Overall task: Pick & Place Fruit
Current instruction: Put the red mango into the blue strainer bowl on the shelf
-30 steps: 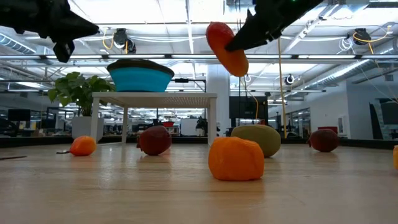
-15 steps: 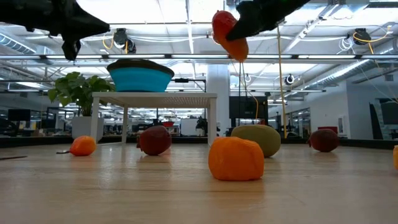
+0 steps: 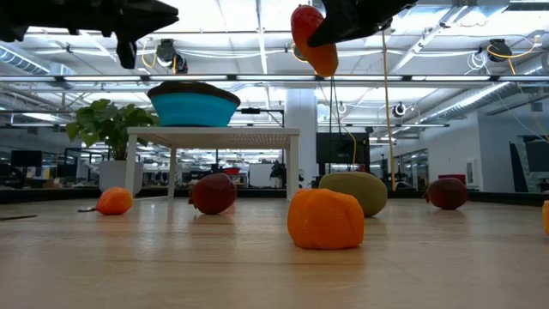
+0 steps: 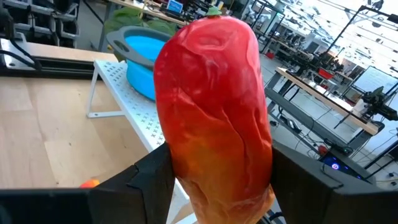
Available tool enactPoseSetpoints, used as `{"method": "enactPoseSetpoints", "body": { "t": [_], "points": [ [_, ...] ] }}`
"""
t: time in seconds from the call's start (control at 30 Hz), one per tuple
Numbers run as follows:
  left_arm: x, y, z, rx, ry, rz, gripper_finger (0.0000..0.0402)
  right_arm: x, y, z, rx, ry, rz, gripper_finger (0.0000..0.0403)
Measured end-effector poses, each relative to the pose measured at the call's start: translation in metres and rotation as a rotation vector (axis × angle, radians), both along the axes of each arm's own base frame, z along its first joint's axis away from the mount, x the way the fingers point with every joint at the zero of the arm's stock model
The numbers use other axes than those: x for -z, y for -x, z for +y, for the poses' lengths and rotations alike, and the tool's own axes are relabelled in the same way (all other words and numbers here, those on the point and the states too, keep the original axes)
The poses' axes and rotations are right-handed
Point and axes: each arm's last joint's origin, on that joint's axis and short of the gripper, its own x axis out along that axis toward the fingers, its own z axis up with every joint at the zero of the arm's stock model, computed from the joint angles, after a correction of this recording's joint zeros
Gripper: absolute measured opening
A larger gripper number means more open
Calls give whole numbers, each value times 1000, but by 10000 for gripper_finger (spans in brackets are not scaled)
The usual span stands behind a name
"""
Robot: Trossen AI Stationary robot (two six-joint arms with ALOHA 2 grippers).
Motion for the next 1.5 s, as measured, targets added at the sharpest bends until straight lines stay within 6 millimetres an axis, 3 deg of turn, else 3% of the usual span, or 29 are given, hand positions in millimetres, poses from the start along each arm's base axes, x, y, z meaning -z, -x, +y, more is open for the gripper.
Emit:
{"method": "enactPoseSetpoints", "body": {
  "t": [0.3,0.57,1.17,1.5],
  "points": [
    [4,-22,-3,12,22,-27,164,0,0,-1,-8,33,38,222],
    [-20,-53,-6,2,-56,-14,242,0,0,-3,-8,58,61,223],
    [-58,-155,-17,-40,-314,200,260,0,-2,-1,-65,44,54,222],
    [-59,-182,-9,-99,-329,280,260,0,-1,1,-65,45,54,222]
  ]
}}
